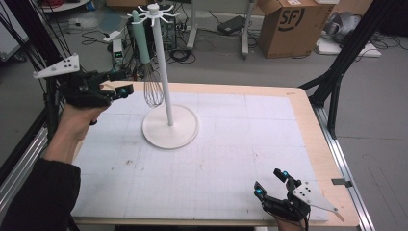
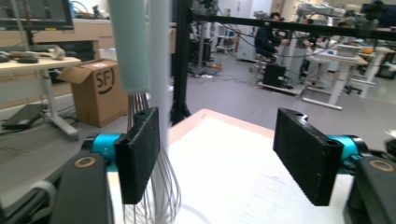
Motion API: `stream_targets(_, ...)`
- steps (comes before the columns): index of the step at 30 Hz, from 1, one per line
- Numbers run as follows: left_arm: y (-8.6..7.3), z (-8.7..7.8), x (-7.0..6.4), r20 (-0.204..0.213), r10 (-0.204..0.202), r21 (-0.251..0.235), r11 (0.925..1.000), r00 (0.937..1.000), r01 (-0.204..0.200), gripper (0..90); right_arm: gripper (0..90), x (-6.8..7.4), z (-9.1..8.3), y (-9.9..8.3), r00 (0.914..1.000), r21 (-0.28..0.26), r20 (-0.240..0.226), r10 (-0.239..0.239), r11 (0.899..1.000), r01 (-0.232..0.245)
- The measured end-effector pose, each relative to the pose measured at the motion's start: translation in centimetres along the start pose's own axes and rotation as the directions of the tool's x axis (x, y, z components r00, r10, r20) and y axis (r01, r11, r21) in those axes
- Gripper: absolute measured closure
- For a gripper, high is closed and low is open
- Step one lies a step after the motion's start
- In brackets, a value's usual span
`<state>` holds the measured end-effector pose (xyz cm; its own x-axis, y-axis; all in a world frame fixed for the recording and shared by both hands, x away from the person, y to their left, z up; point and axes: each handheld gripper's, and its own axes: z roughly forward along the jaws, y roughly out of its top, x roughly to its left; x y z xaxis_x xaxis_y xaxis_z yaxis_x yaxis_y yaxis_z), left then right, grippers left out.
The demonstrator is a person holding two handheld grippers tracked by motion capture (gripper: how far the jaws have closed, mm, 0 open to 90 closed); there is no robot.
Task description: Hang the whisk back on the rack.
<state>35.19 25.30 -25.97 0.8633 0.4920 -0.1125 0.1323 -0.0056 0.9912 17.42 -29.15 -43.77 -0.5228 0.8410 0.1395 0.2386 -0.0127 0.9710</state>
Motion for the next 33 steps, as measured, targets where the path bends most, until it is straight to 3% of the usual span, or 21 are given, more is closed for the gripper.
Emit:
stream_targets(12,-5.7,-1.8,-3.7,0.029,-0.012,-0.008,0.9999,0.9995,0.013,23.8,14.8,0.5,-0.2,0.1,1.0000,-0.002,0.008,0.001,1.000,-0.001)
stream_targets(18,-8.1,-1.8,-5.1,0.032,0.001,-0.020,0.9998,0.9995,0.000,21.3,14.8,0.6,-0.2,0.1,1.0000,0.001,0.007,-0.005,1.000,0.005)
stream_targets(21,-9.2,-1.5,-5.7,0.057,-0.003,-0.010,0.9999,0.9984,0.004,20.3,14.8,0.6,-0.2,0.1,1.0000,-0.002,0.009,-0.002,1.000,0.002)
stream_targets(26,-11.0,-1.0,-6.6,0.051,-0.006,0.024,0.9997,0.9987,0.005,20.3,14.8,0.7,-0.3,0.2,0.9999,-0.010,0.011,-0.002,1.000,0.002)
stream_targets(33,-13.4,-1.8,-7.4,0.033,-0.019,0.003,0.9998,0.9993,0.019,19.6,14.8,0.9,-0.3,0.3,0.9999,-0.013,-0.005,0.009,1.000,-0.009)
